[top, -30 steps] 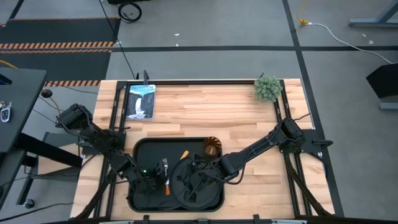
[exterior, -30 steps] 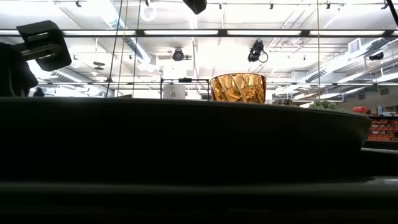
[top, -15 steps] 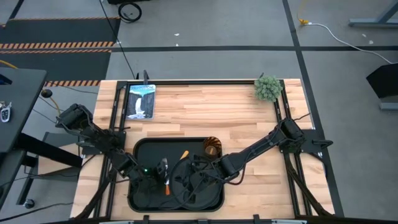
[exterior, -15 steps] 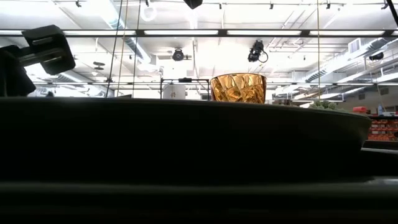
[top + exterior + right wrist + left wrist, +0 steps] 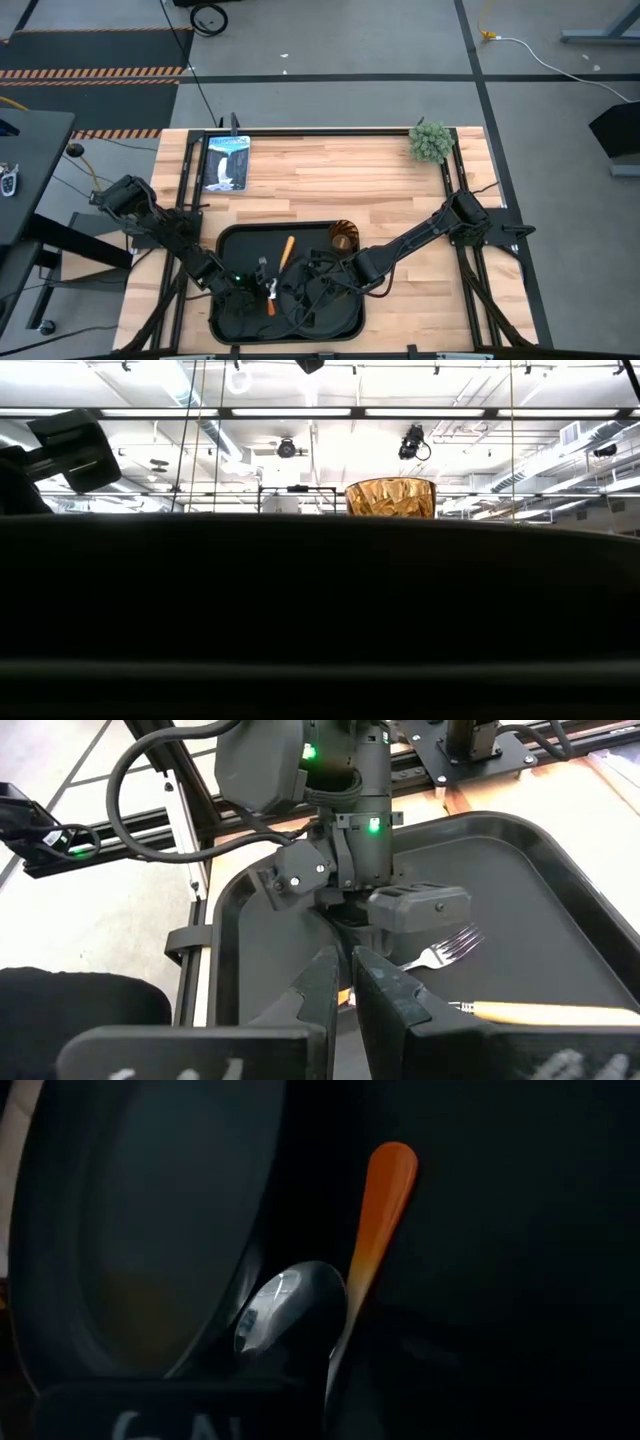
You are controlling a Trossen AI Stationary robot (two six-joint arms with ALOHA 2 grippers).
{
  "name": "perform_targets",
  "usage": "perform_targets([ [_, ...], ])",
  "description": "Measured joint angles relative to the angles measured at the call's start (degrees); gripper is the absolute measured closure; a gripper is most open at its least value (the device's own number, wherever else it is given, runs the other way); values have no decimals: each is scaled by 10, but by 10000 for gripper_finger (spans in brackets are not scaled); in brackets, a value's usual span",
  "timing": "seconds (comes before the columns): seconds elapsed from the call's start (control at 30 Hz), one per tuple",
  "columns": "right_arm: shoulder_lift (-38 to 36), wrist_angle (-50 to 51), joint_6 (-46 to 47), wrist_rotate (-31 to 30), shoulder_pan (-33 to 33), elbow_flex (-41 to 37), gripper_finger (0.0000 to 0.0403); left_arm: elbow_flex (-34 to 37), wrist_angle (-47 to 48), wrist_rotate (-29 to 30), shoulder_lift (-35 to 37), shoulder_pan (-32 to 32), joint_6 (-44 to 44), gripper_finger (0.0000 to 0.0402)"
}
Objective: Pick and place plate/cup/fork/spoon on tray
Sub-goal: Put the yellow spoon to the left of the orange fork on the black tray
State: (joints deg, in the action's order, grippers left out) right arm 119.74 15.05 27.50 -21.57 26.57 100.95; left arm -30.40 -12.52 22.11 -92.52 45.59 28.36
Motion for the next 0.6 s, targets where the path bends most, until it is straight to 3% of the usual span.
perform_targets([
  [0.6,0,1,-11,6,0,0,360,3,10,3,70,-3,-46,362],
])
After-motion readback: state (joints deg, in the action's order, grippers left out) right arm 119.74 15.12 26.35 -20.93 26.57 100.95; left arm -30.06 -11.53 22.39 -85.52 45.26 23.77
